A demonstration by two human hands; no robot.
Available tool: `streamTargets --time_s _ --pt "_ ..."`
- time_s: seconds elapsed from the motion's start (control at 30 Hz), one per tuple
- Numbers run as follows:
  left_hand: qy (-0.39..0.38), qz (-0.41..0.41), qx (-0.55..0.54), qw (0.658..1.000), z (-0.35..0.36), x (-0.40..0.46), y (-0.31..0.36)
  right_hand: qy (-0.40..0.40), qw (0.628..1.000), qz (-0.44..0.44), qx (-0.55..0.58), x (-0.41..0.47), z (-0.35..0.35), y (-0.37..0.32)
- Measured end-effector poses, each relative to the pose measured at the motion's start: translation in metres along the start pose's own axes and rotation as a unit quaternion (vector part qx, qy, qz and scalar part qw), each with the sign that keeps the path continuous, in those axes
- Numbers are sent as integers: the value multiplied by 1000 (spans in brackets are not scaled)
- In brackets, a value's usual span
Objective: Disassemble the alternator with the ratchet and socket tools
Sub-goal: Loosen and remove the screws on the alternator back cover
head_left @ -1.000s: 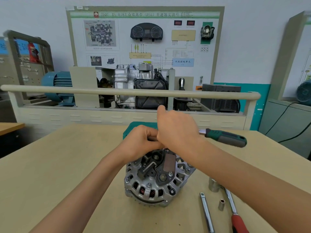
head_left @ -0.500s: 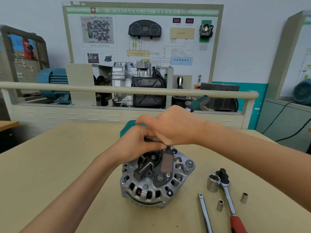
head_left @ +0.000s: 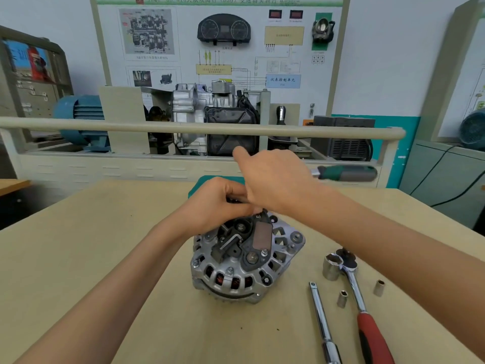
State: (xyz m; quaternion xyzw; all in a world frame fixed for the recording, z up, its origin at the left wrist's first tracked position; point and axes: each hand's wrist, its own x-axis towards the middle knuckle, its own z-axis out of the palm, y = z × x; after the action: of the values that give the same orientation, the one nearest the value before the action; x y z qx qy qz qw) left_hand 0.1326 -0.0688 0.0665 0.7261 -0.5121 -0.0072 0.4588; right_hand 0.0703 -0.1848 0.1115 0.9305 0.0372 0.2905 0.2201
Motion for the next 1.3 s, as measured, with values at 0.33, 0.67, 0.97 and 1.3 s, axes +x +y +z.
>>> streamTargets --time_s 0.33,0.67,0.97,1.3 --pt "7 -14 11 1000 -1 1 -2 -6 977 -210 -31 5 -9 14" --pt "37 -18 57 998 -1 1 -5 -17 992 115 49 4 2 -16" --pt "-13 -14 12 1000 -2 -1 -2 14 975 -222 -5 1 -5 18" --pt "48 -29 92 994 1 4 -2 -9 974 203 101 4 11 -20"
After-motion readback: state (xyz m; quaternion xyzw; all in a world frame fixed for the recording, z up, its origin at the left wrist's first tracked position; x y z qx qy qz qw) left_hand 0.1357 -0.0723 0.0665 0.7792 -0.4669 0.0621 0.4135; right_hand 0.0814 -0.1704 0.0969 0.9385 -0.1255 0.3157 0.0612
